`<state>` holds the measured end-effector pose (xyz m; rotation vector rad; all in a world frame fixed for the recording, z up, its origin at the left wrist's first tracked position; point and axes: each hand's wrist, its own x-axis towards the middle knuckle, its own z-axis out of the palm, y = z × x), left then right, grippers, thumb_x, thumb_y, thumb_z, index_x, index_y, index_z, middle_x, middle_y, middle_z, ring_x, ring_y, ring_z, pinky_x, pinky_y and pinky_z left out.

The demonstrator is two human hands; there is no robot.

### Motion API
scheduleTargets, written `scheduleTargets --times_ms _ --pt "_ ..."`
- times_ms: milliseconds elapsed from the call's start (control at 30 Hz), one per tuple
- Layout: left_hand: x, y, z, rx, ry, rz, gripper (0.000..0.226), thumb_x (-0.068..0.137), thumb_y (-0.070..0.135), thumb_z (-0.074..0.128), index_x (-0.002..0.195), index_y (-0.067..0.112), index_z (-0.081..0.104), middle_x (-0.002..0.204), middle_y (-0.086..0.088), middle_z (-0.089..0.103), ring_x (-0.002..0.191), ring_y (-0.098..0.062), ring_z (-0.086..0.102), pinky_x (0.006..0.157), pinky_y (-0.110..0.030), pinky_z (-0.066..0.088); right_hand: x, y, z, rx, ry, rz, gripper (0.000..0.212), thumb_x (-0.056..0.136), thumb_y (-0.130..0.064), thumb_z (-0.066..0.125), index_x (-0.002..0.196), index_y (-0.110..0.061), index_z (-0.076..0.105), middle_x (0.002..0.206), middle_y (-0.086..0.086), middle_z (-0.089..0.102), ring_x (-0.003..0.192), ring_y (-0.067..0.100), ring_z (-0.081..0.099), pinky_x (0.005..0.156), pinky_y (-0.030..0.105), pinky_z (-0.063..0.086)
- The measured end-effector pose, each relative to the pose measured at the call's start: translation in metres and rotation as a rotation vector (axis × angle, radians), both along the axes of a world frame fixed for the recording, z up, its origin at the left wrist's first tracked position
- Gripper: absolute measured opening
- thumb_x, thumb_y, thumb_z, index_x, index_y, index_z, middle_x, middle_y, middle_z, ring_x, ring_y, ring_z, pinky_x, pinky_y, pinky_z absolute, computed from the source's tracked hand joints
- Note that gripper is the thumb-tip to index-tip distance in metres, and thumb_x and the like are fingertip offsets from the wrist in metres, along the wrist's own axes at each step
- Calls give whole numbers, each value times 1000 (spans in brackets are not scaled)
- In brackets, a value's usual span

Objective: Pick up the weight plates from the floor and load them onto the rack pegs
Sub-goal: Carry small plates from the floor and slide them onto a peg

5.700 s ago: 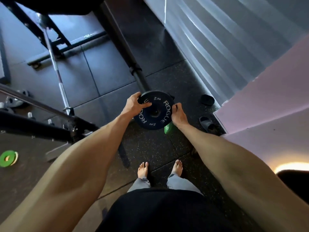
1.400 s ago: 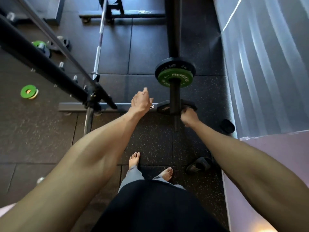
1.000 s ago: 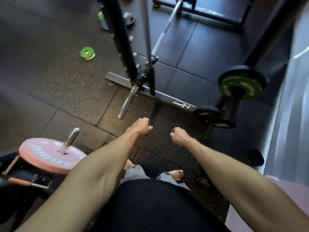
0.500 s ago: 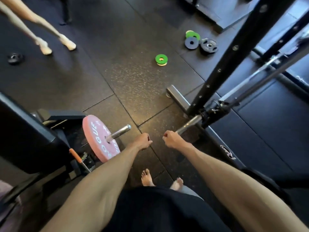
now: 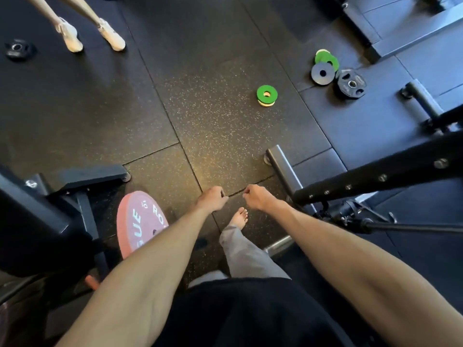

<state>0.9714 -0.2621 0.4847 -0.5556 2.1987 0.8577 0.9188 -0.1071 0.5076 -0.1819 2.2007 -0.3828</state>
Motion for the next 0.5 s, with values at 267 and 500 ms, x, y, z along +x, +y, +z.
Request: scheduleTargets --times_ms 267,500 --pt "-159 -8 -23 42 14 13 19 95 29 57 102 13 64 109 -10 69 101 -28 62 87 -36 49 -158 -21 -28 32 -36 -12 32 102 -17 44 122 -2 63 119 15 68 106 30 66 92 38 52" --pt "-295 -36 -97 -18 -29 -60 15 89 39 57 79 29 54 126 -17 61 126 -40 47 107 -56 37 -277 -44 -99 27 -80 -80 33 102 -18 44 125 -2 61 123 16 67 112 33 64 95 39 51"
